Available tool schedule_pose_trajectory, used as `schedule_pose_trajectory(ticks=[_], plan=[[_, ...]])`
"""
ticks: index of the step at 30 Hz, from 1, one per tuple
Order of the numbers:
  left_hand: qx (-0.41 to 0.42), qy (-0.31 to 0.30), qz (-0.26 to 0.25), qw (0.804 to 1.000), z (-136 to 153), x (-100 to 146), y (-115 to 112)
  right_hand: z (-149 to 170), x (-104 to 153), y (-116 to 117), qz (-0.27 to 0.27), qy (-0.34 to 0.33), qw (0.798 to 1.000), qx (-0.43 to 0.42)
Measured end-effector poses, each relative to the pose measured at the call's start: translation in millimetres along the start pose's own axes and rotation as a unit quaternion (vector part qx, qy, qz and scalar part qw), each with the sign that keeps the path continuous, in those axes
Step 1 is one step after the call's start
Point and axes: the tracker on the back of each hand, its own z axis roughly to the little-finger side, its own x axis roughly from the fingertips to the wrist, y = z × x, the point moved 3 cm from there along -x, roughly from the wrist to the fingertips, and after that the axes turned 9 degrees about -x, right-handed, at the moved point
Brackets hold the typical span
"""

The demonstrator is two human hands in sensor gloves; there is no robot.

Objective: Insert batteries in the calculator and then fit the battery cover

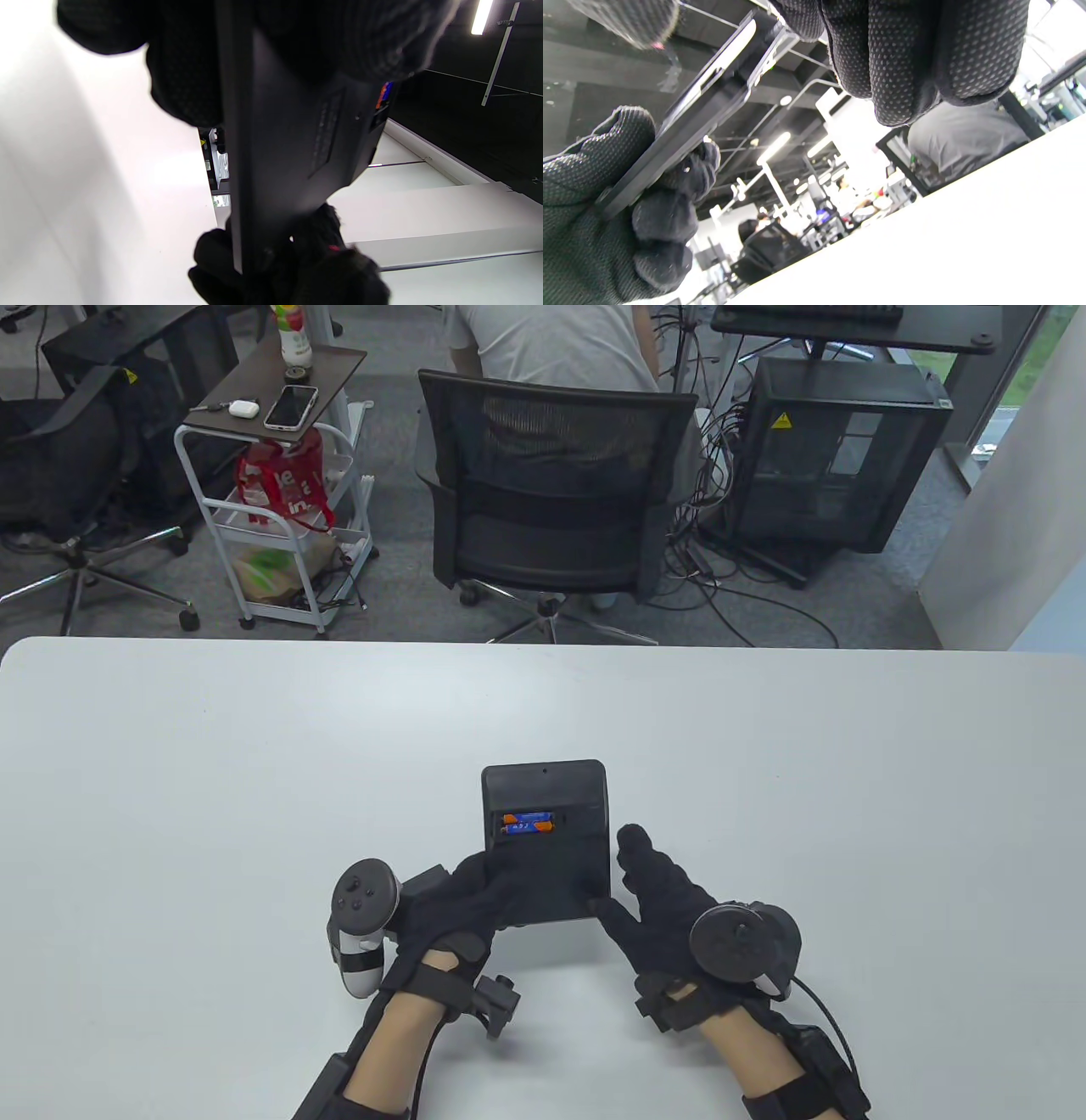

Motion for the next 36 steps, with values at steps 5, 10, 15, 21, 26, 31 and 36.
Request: schedule_pose_trajectory(ticks=[5,10,15,21,26,31,36], plan=[[0.015,-0.019,0.021,0.999,-1.8,-0.8,-5.2,7.0,-0.9,6.7,-0.026,0.025,0.998,-0.057],[0.036,-0.024,0.030,0.999,-3.6,0.1,-12.0,14.4,-0.9,14.0,-0.044,0.061,0.987,-0.144],[0.031,-0.025,0.047,0.998,-3.6,-0.3,-20.6,16.2,-0.7,17.2,-0.053,0.066,0.985,-0.148],[0.040,-0.012,0.052,0.998,-1.9,0.2,-24.9,16.0,-1.6,17.2,-0.049,0.054,0.978,-0.193],[0.014,-0.008,0.054,0.998,-3.5,0.2,-22.4,15.3,-2.5,18.5,-0.043,0.048,0.975,-0.214],[-0.010,0.004,0.052,0.999,-2.3,0.0,-19.4,15.0,-3.3,21.4,-0.045,0.058,0.958,-0.279],[-0.029,0.013,0.053,0.998,-1.3,-0.2,-19.2,16.8,-4.8,23.5,-0.054,0.061,0.935,-0.345]])
